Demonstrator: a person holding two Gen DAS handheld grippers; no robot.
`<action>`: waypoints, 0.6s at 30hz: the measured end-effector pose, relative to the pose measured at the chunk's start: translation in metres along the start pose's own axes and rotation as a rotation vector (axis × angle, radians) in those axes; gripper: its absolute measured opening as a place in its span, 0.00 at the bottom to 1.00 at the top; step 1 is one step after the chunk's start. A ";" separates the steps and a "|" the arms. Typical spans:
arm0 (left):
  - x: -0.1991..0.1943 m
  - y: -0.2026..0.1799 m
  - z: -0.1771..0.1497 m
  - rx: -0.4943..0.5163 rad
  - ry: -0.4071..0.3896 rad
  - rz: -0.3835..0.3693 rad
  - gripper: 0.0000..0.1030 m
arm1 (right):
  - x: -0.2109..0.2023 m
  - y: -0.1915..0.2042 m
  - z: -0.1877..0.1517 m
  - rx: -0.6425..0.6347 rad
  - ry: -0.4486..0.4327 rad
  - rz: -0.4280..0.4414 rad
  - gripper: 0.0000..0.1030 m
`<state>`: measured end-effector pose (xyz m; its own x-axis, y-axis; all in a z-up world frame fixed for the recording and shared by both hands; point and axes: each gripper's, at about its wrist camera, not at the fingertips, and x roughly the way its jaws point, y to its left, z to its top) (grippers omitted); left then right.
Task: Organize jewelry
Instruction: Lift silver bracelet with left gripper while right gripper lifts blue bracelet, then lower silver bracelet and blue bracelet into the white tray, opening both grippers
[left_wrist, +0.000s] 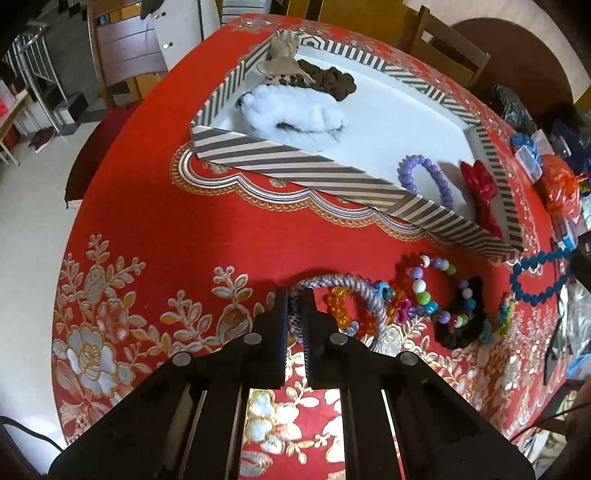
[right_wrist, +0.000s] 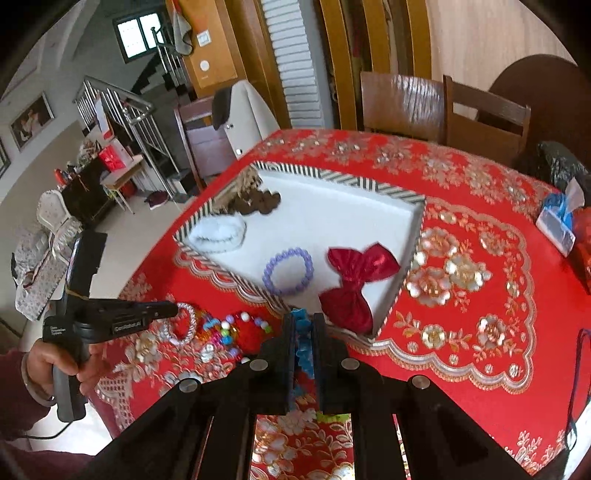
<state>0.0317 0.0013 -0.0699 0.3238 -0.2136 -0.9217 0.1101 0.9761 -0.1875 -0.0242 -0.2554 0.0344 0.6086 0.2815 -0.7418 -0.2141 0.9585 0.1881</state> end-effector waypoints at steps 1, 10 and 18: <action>-0.005 0.002 0.000 -0.006 -0.004 -0.010 0.05 | -0.003 0.002 0.003 -0.004 -0.011 0.003 0.08; -0.067 0.000 0.021 -0.032 -0.096 -0.084 0.05 | -0.008 0.011 0.038 -0.031 -0.063 0.022 0.08; -0.080 -0.022 0.063 0.013 -0.174 -0.064 0.05 | 0.018 0.008 0.075 -0.042 -0.048 0.024 0.08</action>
<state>0.0623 -0.0057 0.0292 0.4732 -0.2802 -0.8352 0.1472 0.9599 -0.2386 0.0425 -0.2391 0.0713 0.6387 0.3075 -0.7054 -0.2608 0.9489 0.1775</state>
